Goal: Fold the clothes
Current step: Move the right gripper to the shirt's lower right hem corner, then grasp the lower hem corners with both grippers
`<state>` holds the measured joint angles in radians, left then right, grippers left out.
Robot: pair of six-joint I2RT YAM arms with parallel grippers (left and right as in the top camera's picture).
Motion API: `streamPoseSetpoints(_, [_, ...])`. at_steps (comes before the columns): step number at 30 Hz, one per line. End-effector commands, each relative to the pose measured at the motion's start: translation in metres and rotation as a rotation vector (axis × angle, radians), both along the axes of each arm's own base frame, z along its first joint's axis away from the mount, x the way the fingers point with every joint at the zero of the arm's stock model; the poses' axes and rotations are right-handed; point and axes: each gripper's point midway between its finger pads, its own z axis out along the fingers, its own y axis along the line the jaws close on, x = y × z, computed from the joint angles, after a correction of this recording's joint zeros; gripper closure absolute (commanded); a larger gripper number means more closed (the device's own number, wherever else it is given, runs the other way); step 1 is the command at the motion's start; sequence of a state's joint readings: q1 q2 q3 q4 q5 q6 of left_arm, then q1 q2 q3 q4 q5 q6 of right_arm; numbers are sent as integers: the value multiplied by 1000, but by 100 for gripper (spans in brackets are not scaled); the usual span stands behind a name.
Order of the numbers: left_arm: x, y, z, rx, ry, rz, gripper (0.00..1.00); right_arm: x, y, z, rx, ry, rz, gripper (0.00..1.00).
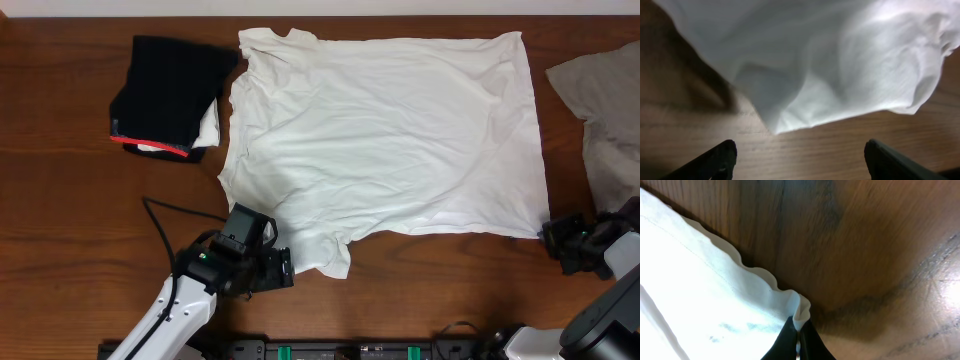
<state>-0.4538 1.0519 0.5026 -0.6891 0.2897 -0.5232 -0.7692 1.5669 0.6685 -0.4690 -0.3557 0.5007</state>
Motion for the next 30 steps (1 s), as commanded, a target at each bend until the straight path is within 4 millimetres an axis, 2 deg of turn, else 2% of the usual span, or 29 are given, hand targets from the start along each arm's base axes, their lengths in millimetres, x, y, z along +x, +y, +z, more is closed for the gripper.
streamPoseSetpoints(1, [-2,-2,-5,-12,0,-9,16,-21,2,-19,-4,102,-14,97])
streamPoseSetpoints(9, [3,-5,-8,-33,-21,24,25,-21,2,-19,-4,102,-14,97])
streamPoseSetpoints(20, [9,7,-17,18,-40,112,25,-21,2,-18,-5,101,-14,96])
streamPoseSetpoints(30, [15,4,-24,22,-34,113,25,-21,3,-19,-4,103,-14,95])
